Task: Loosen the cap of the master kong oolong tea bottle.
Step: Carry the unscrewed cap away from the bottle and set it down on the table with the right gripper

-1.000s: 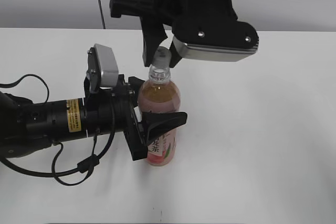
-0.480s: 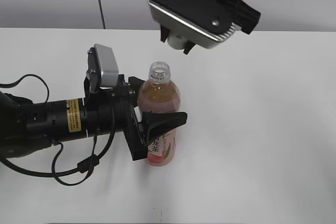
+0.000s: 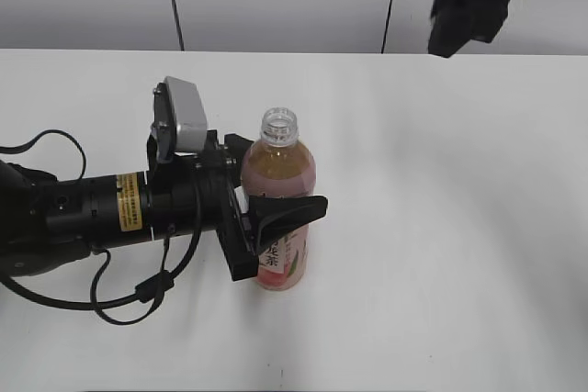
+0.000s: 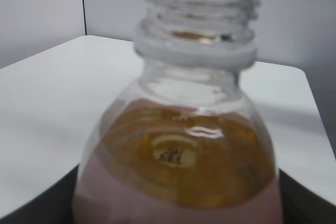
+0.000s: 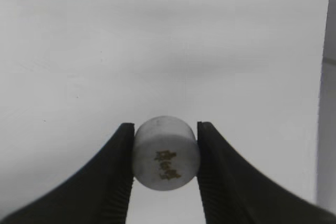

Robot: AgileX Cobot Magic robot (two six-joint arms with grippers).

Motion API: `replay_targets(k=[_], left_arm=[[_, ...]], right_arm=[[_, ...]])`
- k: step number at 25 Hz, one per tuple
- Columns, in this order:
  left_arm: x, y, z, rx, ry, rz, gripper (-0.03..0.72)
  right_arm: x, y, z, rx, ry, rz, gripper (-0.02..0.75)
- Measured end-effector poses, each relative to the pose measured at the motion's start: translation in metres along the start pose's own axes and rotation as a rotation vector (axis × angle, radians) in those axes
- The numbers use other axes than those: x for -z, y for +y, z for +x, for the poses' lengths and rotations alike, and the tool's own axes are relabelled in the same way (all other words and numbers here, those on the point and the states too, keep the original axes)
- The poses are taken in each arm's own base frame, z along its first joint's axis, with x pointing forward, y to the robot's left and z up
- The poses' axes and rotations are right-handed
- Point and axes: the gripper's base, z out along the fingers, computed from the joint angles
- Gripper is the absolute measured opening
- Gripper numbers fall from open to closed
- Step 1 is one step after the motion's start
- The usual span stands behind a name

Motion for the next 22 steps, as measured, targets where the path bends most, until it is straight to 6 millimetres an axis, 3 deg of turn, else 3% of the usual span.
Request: replay_targets(k=[5,11,16,22], left_arm=[[0.0,0.0,0.0,0.002,0.001,-0.001,0.453],[0.0,0.0,0.0,0.002,0.0,-0.002,0.453],[0.0,0.0,0.0,0.002,0.0,-0.002,0.453],[0.0,0.0,0.0,0.002,0.0,-0.002,0.453]], right_arm=[[-0.037,-0.006,0.037,-0.516,0.099,-0.07,0.277],[-0.086,0.028,0.073,-0.82,0.257,-0.217,0.277],[-0.126,0.064,0.092,-0.942,0.301,-0.236,0.277],[-0.149,0.085,0.096,-1.004,0.271,-0.249,0.292]])
